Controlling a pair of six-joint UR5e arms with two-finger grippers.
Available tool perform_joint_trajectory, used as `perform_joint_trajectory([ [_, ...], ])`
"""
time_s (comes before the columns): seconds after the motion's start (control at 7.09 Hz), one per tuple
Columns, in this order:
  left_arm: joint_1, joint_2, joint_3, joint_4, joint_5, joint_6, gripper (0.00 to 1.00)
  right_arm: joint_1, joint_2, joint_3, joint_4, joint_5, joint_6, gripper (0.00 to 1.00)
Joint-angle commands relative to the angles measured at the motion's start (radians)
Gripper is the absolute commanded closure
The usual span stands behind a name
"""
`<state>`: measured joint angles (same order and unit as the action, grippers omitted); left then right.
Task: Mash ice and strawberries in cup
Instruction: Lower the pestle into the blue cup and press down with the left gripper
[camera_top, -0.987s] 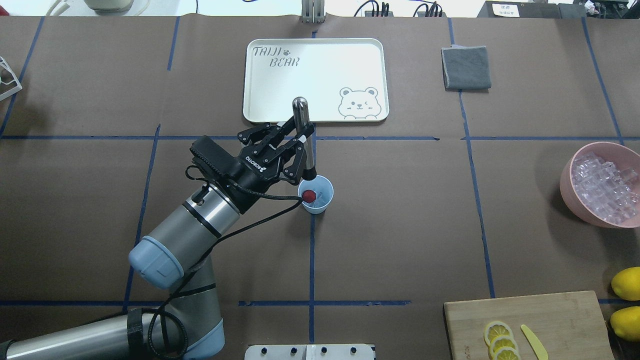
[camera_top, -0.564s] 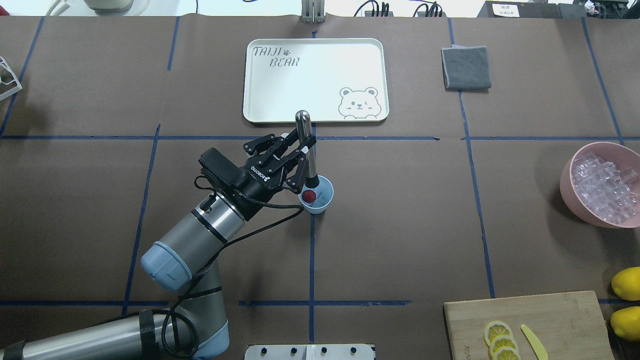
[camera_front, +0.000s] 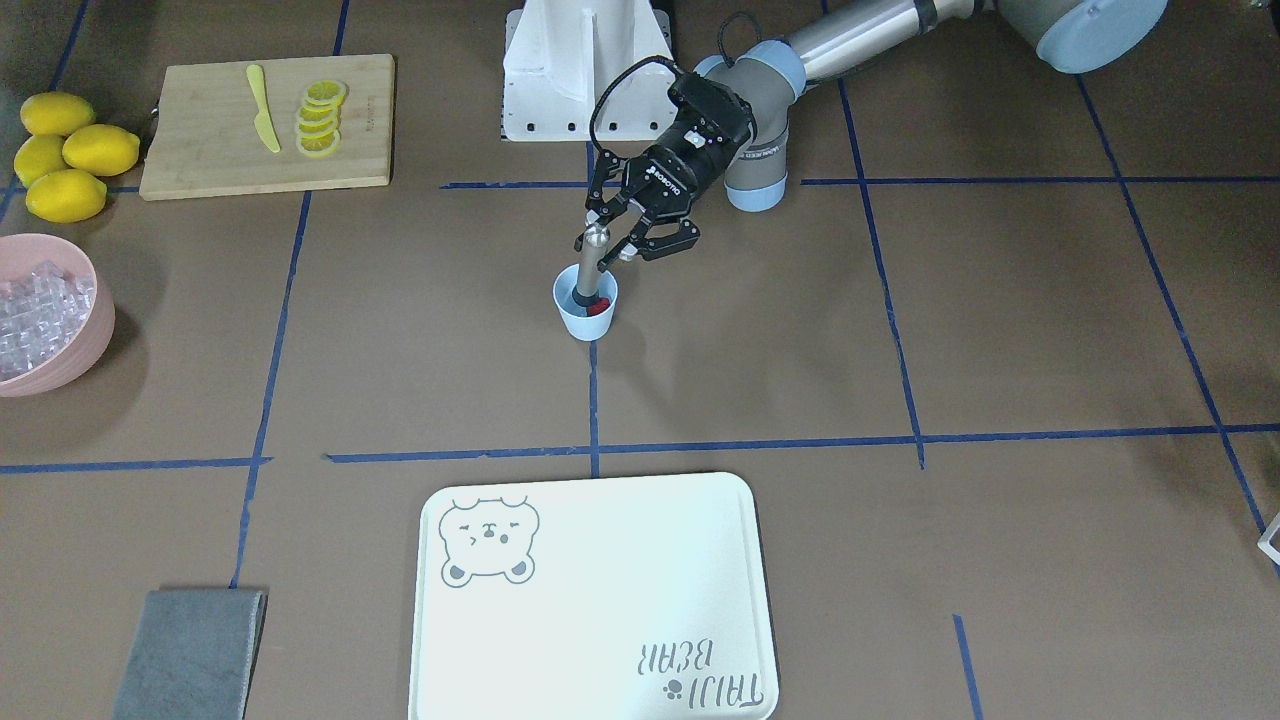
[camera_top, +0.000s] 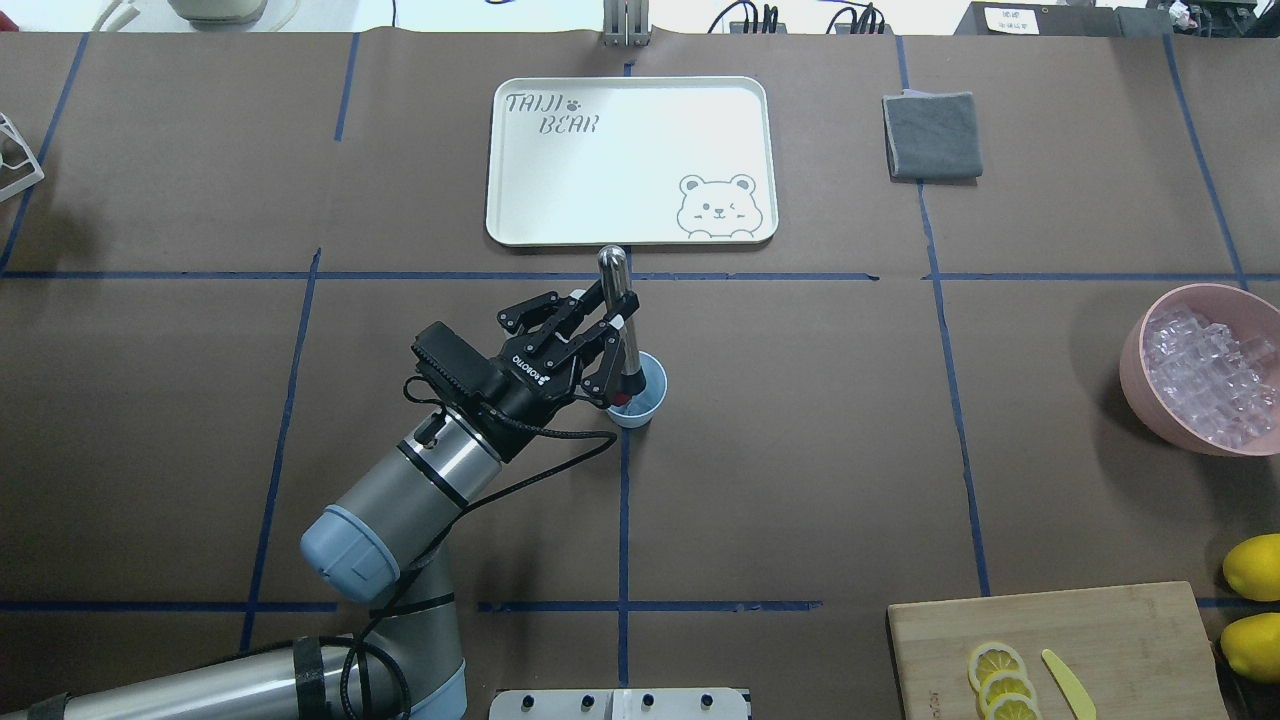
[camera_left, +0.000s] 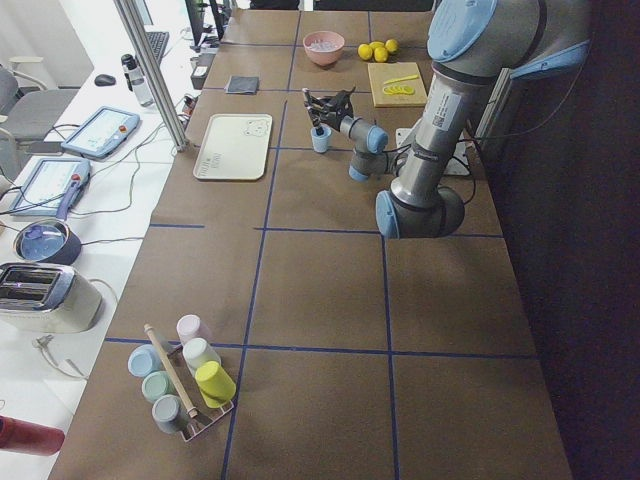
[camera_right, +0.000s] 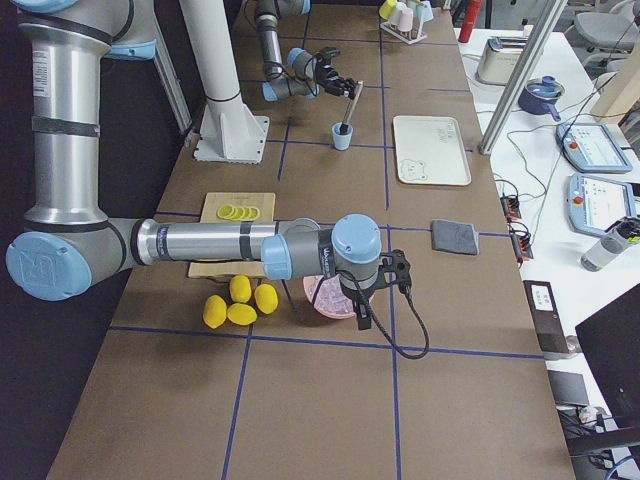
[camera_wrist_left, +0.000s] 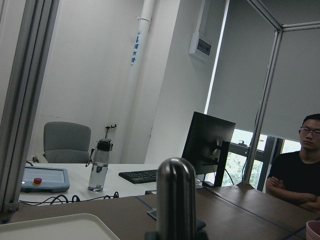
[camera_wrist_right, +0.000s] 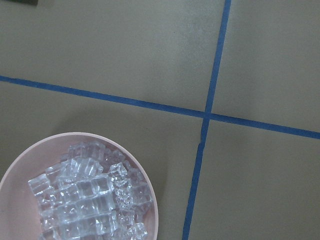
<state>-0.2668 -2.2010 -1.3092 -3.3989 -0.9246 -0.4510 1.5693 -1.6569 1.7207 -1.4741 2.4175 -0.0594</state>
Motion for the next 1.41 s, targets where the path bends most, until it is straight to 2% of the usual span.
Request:
perform_joint_trajectory([
  [0.0,0.003,-0.005,0.024,0.003,0.013,0.0,1.0,0.0,-0.001,-0.003,0.0,0.0,0.001,0.01],
  [0.85,0.006,-0.012,0.038,0.004,0.015,0.0,1.0,0.0,-0.001,-0.007,0.0,-0.003,0.0,0.01],
  [0.99,0.006,-0.012,0.027,0.007,0.013,0.001,1.0,0.0,-0.001,-0.009,0.0,-0.003,0.0,0.01],
  [1.27,-0.008,-0.002,-0.063,0.02,0.01,0.011,1.0,0.0,-0.001,-0.012,0.0,-0.002,-0.002,0.01],
])
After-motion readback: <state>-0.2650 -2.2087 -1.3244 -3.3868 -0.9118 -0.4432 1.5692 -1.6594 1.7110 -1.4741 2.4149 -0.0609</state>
